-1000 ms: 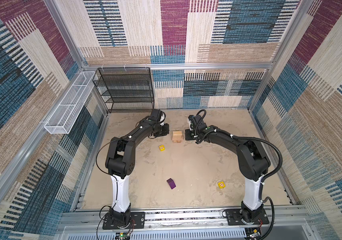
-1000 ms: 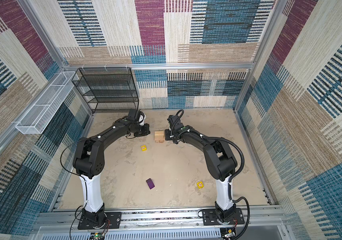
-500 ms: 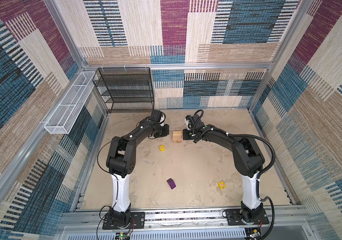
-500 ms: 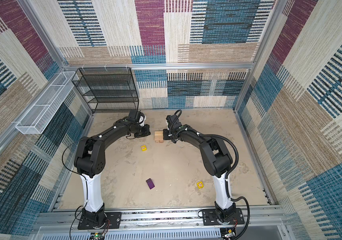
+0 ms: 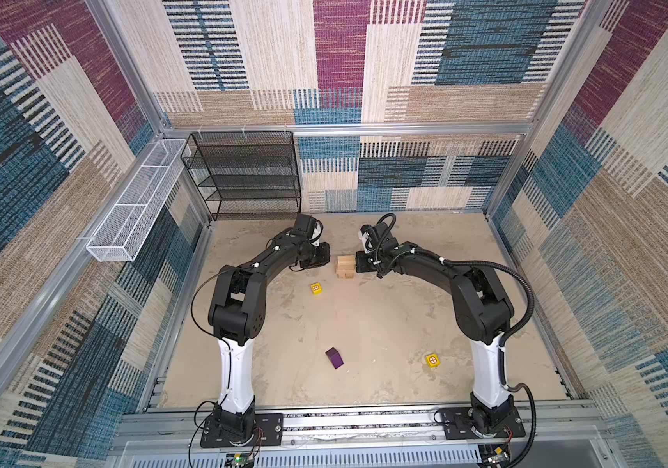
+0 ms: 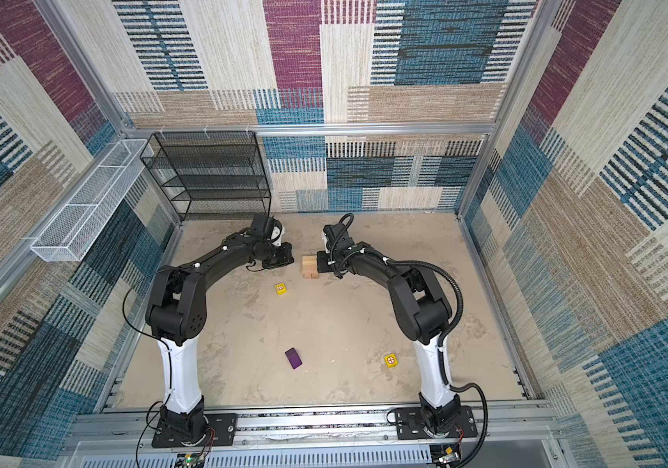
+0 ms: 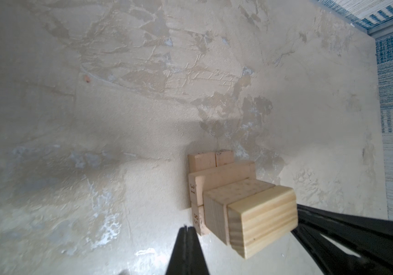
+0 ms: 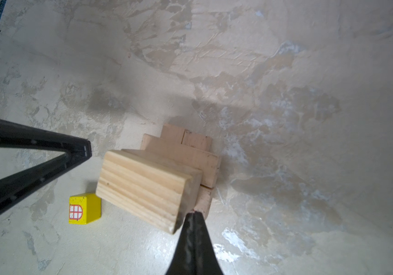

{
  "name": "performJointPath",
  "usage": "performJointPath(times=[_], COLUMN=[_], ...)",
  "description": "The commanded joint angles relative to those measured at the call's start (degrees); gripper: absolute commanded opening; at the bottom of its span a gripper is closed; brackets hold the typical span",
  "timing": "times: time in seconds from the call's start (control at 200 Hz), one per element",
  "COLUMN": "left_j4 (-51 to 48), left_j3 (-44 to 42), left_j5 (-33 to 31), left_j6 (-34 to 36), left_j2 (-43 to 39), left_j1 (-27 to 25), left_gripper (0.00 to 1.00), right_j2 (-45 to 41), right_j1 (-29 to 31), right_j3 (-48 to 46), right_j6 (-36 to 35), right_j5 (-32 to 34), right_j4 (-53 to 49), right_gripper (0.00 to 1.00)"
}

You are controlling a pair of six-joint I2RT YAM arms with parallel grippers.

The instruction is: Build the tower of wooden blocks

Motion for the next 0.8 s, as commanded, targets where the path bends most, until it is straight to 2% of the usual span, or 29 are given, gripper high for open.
performJointPath(times=[0.0, 0.796], left_j4=[1.3, 1.4], left_j3=[0.2, 0.2], left_j5=[1.2, 1.3], left_j6=[-0.5, -0.8], left_j2=[0.1, -0.3], left_j1=[0.1, 0.6], left_gripper=[0.0, 0.0], right_j2=[0.2, 0.2], right_j1=[0.1, 0.1], right_j3=[0.7, 2.2], right_j6=[0.0, 0.0], right_j5=[-0.6, -0.5], right_j4=[0.4, -1.5], right_gripper=[0.05, 0.05])
